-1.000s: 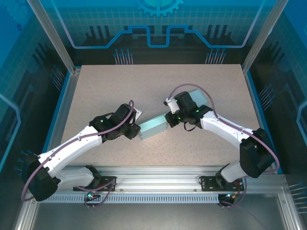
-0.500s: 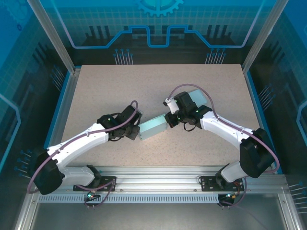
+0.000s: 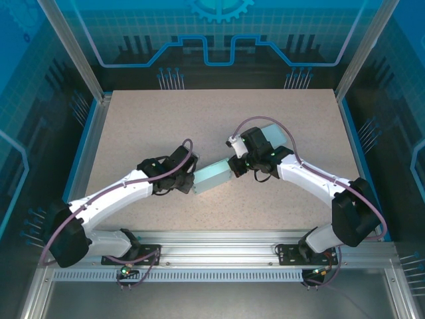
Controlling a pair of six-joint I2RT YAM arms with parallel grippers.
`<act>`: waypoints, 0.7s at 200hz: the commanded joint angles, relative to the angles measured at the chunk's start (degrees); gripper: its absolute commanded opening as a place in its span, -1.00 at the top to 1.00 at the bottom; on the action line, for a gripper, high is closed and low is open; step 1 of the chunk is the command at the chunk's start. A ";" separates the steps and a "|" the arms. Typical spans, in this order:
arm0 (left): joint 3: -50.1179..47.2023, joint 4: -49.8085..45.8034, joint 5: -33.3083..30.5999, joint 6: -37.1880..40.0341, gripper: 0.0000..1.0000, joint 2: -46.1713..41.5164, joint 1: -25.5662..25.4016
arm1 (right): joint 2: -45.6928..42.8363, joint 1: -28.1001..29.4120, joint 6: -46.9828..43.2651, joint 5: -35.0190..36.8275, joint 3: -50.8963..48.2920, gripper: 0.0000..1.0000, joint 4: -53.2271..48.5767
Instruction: Fold the paper box
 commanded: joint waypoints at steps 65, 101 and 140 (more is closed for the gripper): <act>2.97 0.01 2.24 -3.38 0.85 2.05 -0.21 | -0.40 1.46 0.80 -0.16 -0.17 1.00 -1.06; 4.05 -0.29 4.13 -4.96 0.92 3.29 0.05 | -0.14 1.95 0.48 0.47 -0.16 1.00 -1.24; 3.64 0.88 8.65 -5.61 0.99 2.99 1.60 | 0.13 2.30 -0.19 0.92 0.03 1.00 -1.72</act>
